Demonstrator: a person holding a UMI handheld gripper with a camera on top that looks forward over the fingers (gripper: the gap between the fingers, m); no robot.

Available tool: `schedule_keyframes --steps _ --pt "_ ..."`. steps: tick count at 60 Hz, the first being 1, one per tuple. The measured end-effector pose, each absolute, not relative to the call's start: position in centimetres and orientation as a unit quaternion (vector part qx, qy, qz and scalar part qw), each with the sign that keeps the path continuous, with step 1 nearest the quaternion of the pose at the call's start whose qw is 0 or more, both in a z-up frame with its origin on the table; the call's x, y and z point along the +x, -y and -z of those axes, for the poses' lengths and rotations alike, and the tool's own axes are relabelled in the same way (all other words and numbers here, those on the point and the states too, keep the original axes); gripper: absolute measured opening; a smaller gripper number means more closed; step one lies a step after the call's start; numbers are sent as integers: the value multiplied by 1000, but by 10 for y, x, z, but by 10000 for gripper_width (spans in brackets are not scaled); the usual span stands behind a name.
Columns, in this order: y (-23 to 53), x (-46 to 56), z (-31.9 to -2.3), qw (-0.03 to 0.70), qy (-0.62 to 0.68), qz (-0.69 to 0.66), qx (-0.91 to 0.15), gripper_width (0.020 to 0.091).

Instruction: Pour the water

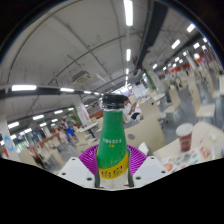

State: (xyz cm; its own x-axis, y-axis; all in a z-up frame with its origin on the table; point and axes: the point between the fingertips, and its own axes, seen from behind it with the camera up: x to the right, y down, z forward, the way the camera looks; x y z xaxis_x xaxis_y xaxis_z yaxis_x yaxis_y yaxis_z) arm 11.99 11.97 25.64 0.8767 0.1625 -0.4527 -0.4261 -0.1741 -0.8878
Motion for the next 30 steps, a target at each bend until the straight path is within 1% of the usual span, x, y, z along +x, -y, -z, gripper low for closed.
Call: schedule_keyframes --steps 2,5,7,8,11,12,13,14,21,22,25,26,28,30 --pt "-115 155 -255 664 -52 -163 -728 373" --pt "-115 174 -230 672 -12 -83 -736 371" --pt "-114 202 -210 668 10 -42 -743 373" --pt "-116 198 -202 661 15 -27 -750 371" --pt "-118 212 -168 644 29 0 -765 371" --pt "-119 207 -166 641 33 3 -767 373" --pt "-119 217 -147 640 37 6 -768 373" --pt "-120 218 -139 638 40 6 -769 371" --pt "-121 215 -114 630 47 2 -775 374" --pt "-124 217 -102 628 48 3 -777 373" --pt "-121 217 -86 620 56 -2 -783 374" --pt "-121 216 -81 616 57 -4 -786 390" --pt "-122 218 -87 634 50 -7 -772 378" --pt "-121 218 -84 635 47 -8 -771 380"
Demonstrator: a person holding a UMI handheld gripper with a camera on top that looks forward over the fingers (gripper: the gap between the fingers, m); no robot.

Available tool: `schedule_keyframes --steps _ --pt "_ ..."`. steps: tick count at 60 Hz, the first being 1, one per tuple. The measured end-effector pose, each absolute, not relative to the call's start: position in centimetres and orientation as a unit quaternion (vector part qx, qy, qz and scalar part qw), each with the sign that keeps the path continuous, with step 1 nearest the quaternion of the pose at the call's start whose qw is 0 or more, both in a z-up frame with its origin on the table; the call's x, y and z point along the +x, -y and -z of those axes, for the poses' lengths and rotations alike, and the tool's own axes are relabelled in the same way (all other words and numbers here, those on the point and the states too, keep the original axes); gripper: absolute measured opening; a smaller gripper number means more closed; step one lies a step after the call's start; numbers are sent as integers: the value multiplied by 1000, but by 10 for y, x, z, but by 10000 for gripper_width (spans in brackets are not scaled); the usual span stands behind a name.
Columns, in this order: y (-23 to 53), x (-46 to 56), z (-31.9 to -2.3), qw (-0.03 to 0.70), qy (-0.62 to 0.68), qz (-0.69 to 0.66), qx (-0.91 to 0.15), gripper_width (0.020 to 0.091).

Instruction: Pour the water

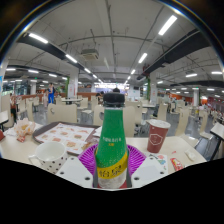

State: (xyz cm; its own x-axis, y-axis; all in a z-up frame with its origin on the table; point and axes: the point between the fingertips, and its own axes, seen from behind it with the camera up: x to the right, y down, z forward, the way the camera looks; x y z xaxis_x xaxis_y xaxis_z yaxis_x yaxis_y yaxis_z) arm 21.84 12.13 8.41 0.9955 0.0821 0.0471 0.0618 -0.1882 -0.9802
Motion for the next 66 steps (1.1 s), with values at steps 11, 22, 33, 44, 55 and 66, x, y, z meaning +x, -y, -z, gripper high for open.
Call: schedule_keyframes --steps 11,22,33,44,55,66 --pt "-122 220 -85 636 41 -14 -771 387" --pt "-113 213 -70 580 31 -40 -813 778" --pt "-89 222 -88 566 4 -38 -823 857" --pt "-17 199 -116 534 -20 -28 -845 852" --pt "64 136 -147 486 -21 -5 -874 855" --pt "115 54 -190 477 -8 0 -879 855"
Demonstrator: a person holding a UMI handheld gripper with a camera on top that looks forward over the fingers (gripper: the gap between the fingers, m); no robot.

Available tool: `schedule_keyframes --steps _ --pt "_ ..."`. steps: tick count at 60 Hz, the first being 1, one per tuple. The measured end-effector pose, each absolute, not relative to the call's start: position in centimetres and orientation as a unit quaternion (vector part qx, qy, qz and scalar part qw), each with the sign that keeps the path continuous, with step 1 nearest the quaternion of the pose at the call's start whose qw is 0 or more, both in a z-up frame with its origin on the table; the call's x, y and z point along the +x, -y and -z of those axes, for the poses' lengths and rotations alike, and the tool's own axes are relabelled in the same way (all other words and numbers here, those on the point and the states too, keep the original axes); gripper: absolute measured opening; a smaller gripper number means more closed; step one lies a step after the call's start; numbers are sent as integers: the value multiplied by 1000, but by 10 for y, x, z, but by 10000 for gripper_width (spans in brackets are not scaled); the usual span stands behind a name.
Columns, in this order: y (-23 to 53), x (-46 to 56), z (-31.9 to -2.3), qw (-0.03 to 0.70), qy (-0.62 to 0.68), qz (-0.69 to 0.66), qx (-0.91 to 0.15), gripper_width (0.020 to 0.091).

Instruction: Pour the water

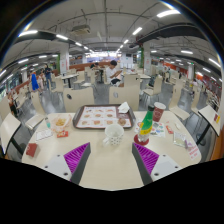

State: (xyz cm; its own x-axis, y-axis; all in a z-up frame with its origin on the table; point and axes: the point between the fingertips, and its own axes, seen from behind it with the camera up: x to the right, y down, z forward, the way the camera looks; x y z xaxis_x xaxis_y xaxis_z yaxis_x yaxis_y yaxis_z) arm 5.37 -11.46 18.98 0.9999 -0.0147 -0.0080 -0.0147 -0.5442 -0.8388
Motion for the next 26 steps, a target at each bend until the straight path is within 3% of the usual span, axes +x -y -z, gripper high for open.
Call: schedule_keyframes --steps 13,26 --pt "147 -17 -225 486 8 0 -874 853" --pt "163 -40 -226 478 6 4 -879 849"
